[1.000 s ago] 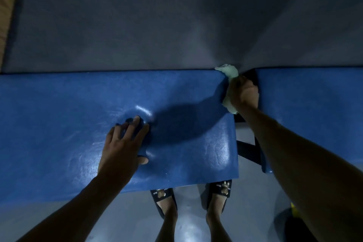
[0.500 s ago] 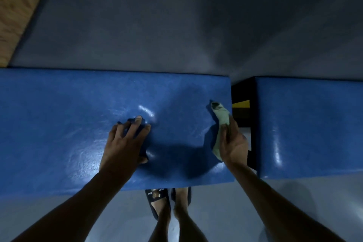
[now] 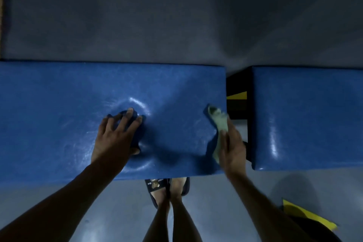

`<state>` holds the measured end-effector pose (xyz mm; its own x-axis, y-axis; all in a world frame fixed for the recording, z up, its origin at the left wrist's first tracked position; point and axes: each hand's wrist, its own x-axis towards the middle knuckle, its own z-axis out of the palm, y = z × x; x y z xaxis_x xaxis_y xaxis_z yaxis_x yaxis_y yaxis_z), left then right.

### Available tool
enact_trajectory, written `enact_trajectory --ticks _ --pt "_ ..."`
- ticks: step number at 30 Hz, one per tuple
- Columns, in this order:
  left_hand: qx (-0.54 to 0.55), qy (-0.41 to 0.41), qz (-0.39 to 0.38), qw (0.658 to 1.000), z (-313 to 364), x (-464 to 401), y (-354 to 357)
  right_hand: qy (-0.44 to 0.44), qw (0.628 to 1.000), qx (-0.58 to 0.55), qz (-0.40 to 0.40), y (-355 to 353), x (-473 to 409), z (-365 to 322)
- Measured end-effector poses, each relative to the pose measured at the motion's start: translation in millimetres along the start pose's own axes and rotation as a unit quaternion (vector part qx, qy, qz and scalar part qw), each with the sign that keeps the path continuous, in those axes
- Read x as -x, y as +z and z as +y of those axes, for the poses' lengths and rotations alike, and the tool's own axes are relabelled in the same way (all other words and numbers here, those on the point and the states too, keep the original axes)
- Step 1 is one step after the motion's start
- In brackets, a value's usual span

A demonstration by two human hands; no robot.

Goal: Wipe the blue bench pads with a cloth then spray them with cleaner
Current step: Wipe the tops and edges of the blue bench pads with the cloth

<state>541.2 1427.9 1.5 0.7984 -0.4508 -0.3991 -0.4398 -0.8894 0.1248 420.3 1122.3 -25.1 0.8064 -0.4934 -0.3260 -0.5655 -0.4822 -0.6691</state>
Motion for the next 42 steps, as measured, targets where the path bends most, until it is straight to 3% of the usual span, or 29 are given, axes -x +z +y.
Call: enact_trajectory --ticks 4,8,12,14,17,19,21,24,27,31,38,40,42 --pt "-0.001 -0.004 0.006 1.000 5 1 0 -0.037 0.998 0.010 -0.055 -3 64 19" --pt "-0.007 -0.007 0.004 1.000 8 1 -1 -0.064 0.996 0.053 -0.033 -9 -10 8" --pt "-0.017 -0.013 -0.007 1.000 9 1 -1 -0.017 1.000 -0.006 0.008 -9 -118 -10" --pt "-0.018 -0.017 -0.013 1.000 10 0 -1 -0.023 1.000 0.000 0.004 -8 -130 -15" --pt "-0.022 -0.016 -0.018 0.999 10 1 -2 -0.069 0.997 0.017 0.024 -11 -85 -6" --pt "-0.023 -0.018 -0.022 0.999 11 1 -3 -0.040 0.999 0.032 0.016 -13 -33 8" --pt "-0.020 -0.018 -0.018 0.999 13 1 -4 -0.007 0.998 0.060 -0.009 -14 20 21" --pt "-0.020 -0.013 -0.012 1.000 14 1 -5 -0.064 0.991 0.099 -0.071 -19 63 30" --pt "-0.019 -0.011 -0.006 1.000 15 2 -5 -0.128 0.978 0.142 -0.086 -27 37 30" --pt "-0.016 -0.016 -0.011 1.000 14 2 -4 -0.185 0.961 0.202 -0.026 -30 -25 12" --pt "-0.003 -0.010 0.005 1.000 11 4 -1 -0.108 0.979 0.172 0.024 16 19 -6" --pt "0.000 -0.005 0.012 1.000 8 4 -1 -0.171 0.963 0.203 -0.039 32 53 -11" --pt "0.009 -0.005 0.017 1.000 7 4 0 -0.279 0.922 0.250 -0.096 33 71 -13"
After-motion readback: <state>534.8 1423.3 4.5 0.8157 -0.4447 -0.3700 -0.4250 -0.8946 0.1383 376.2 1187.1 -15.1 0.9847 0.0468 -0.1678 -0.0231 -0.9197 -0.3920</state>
